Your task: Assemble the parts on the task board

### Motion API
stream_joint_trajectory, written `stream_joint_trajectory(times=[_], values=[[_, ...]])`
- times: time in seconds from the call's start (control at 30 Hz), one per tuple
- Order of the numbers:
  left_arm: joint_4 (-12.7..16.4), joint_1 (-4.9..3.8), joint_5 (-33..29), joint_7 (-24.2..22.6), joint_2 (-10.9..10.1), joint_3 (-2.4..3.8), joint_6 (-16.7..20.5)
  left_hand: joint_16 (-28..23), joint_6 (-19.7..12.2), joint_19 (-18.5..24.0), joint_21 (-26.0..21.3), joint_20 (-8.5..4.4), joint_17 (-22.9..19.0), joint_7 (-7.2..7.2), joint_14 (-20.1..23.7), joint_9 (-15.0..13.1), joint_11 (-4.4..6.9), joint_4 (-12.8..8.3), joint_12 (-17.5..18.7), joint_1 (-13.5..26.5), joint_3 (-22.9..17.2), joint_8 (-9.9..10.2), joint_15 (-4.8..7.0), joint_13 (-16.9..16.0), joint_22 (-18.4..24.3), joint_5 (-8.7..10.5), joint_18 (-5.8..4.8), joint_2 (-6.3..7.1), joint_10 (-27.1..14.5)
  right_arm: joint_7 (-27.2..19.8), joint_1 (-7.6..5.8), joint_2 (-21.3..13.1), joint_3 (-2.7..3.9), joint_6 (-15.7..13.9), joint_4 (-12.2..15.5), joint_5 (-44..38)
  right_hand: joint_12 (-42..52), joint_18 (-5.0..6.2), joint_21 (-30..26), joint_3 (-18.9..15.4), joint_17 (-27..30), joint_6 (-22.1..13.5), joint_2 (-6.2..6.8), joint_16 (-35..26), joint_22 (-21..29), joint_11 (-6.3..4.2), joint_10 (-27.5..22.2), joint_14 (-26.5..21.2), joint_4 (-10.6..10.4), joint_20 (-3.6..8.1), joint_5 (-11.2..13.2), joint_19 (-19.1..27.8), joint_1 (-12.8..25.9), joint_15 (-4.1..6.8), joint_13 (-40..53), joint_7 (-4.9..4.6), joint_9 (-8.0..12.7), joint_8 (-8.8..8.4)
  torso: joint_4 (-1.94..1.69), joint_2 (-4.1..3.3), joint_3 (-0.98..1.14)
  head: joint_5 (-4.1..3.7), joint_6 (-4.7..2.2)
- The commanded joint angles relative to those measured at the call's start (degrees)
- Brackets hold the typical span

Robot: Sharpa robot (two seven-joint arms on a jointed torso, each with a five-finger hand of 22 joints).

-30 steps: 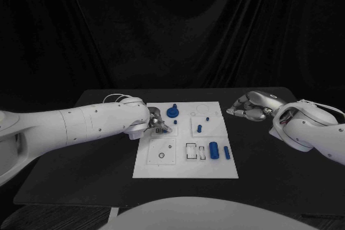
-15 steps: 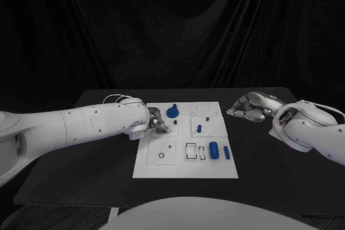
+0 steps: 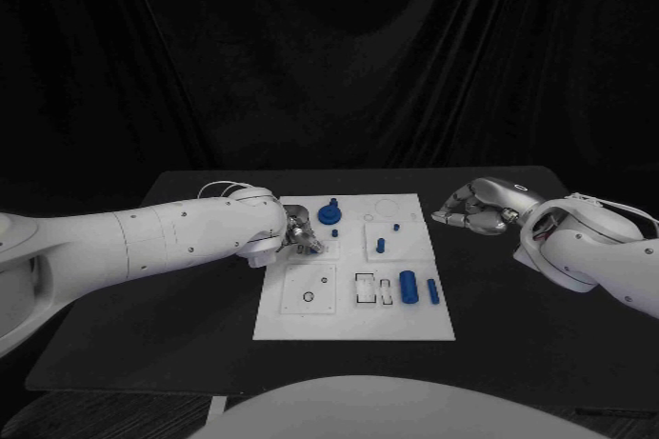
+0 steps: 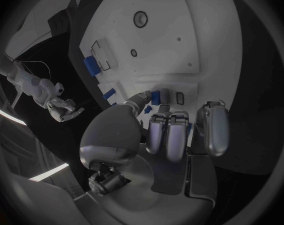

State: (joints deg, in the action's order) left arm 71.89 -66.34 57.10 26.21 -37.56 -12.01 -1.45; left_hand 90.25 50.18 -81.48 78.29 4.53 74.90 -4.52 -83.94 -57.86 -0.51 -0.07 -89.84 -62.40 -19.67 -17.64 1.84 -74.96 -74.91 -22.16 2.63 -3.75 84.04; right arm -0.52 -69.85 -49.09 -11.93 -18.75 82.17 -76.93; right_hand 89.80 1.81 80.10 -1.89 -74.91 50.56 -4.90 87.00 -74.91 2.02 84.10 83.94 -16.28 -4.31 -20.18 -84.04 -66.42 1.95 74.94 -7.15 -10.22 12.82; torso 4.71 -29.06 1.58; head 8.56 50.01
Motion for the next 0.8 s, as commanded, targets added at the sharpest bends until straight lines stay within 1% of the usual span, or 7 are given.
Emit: stream_joint_trajectory(times=[0.03, 0.1, 0.13, 0.37, 0.5, 0.63, 0.8], values=[[0.1, 0.39, 0.1, -1.1, -0.2, -0.2, 0.5, -0.2, 0.3, 0.3, -0.1, -0.39, 15.1, 0.4, -6.1, -0.2, 0.3, -2.1, -0.2, 0.0, -3.8, -0.5, 0.46, -15.0, -11.0, -0.44, 0.45, -0.24, 6.0, 0.7, 0.15, -0.1, 0.04, 0.5, -0.1, -0.1, 0.2, 0.86, -0.3, 0.1, -8.9, -0.3, -0.08, -0.4, -11.4, 0.49, 5.9, 4.7, 0.0, -0.26, -0.3, -1.0, -0.7, -0.35, 15.1, 0.05, 0.0, -0.1, -0.01, 0.0, 0.02, -0.07, -0.01], [0.4, 0.4, 0.1, -1.4, -0.3, -0.2, 0.9, -0.2, 0.5, 0.2, -0.1, -0.4, 15.1, 0.4, -6.1, -0.2, 0.34, -2.3, -0.2, 0.5, -5.0, -0.7, 0.48, -15.0, -11.1, -0.71, 0.43, -0.01, 6.0, 0.8, 0.17, -0.1, 0.04, 0.6, -0.1, -0.1, 0.2, 0.86, -0.3, 0.1, -8.9, -0.3, -0.08, -0.4, -11.4, 0.49, 5.9, 4.7, 0.0, -0.26, -0.3, -1.0, -0.7, -0.35, 15.1, 0.05, 0.0, -0.1, -0.01, 0.0, 0.0, -0.1, -0.01], [0.5, 0.4, 0.1, -1.5, -0.4, -0.2, 1.1, -0.2, 0.6, 0.2, -0.1, -0.44, 15.1, 0.4, -6.1, -0.3, 0.3, -2.4, -0.2, 1.1, -6.1, -0.9, 0.48, -15.0, -11.1, -1.34, 0.43, 0.21, 6.0, 0.8, 0.18, -0.1, 0.04, 0.6, -0.1, -0.1, 0.2, 0.86, -0.3, 0.1, -8.9, -0.3, -0.08, -0.4, -11.4, 0.49, 5.9, 4.7, 0.0, -0.26, -0.3, -1.0, -0.7, -0.35, 15.1, 0.05, 0.0, -0.1, 0.0, 0.0, 0.0, -0.12, -0.01], [1.4, 0.4, 0.1, -1.6, -0.8, -0.19, 2.1, -0.2, 1.2, 0.0, 0.2, -0.48, 15.1, 0.44, -6.1, -0.6, 0.36, -2.8, -0.2, 2.6, -9.3, -1.5, 0.56, -15.0, -11.1, -3.55, 0.37, 0.74, 6.0, 0.9, 0.2, -0.1, 0.04, 0.8, -0.1, -0.1, 0.2, 0.88, -0.4, 0.1, -8.8, -0.3, -0.15, -0.4, -11.4, 0.49, 5.9, 4.7, 0.1, -0.26, -0.4, -1.0, -0.9, -0.36, 15.1, 0.06, 0.0, -0.1, -0.02, 0.01, 0.0, -0.11, -0.01], [2.3, 0.37, 0.1, -1.2, -1.3, -0.18, 2.5, -0.2, 1.4, -0.1, 0.4, -0.49, 15.1, 0.49, -6.1, -0.7, 0.39, -2.9, -0.2, 2.9, -9.8, -1.8, 0.6, -15.0, -11.2, -3.73, 0.32, 0.94, 6.0, 1.0, 0.2, -0.1, 0.04, 1.0, -0.2, -0.1, 0.2, 0.88, -0.5, 0.2, -8.8, -0.3, -0.17, -0.5, -11.4, 0.49, 5.9, 4.7, 0.1, -0.26, -0.5, -1.0, -0.9, -0.36, 15.1, 0.05, 0.0, -0.1, 0.0, 0.0, -0.01, -0.12, -0.01], [3.3, 0.15, 0.1, -0.3, -1.9, -0.16, 2.1, -0.2, 1.7, -0.3, 0.6, -0.53, 15.1, 0.59, -6.1, -0.8, 0.46, -3.0, -0.2, 3.2, -10.2, -2.0, 0.65, -15.0, -11.3, -3.41, 0.28, 1.26, 6.0, 1.1, 0.21, -0.1, 0.04, 1.1, -0.3, -0.1, 0.2, 0.91, -0.6, 0.2, -8.6, -0.3, -0.18, -0.6, -11.3, 0.49, 5.9, 4.7, 0.1, -0.27, -0.5, -1.0, -1.0, -0.36, 15.1, 0.05, 0.0, -0.1, -0.01, -0.01, -0.01, -0.08, -0.01], [4.3, -0.99, 0.1, 0.7, -2.5, -0.15, 0.3, -0.2, 1.9, -0.3, 0.7, -0.6, 15.1, 0.74, -6.1, -0.9, 0.58, -3.4, -0.2, 3.4, -10.6, -2.1, 0.76, -15.0, -11.3, -2.78, 0.28, 1.73, 6.0, 1.1, 0.21, -0.1, 0.04, 1.3, -0.3, -0.1, 0.2, 0.91, -0.6, 0.2, -8.6, -0.3, -0.18, -0.6, -11.3, 0.49, 5.9, 4.7, 0.1, -0.27, -0.5, -1.0, -1.0, -0.36, 15.1, 0.05, 0.0, -0.1, -0.02, 0.01, -0.01, -0.2, -0.01]])
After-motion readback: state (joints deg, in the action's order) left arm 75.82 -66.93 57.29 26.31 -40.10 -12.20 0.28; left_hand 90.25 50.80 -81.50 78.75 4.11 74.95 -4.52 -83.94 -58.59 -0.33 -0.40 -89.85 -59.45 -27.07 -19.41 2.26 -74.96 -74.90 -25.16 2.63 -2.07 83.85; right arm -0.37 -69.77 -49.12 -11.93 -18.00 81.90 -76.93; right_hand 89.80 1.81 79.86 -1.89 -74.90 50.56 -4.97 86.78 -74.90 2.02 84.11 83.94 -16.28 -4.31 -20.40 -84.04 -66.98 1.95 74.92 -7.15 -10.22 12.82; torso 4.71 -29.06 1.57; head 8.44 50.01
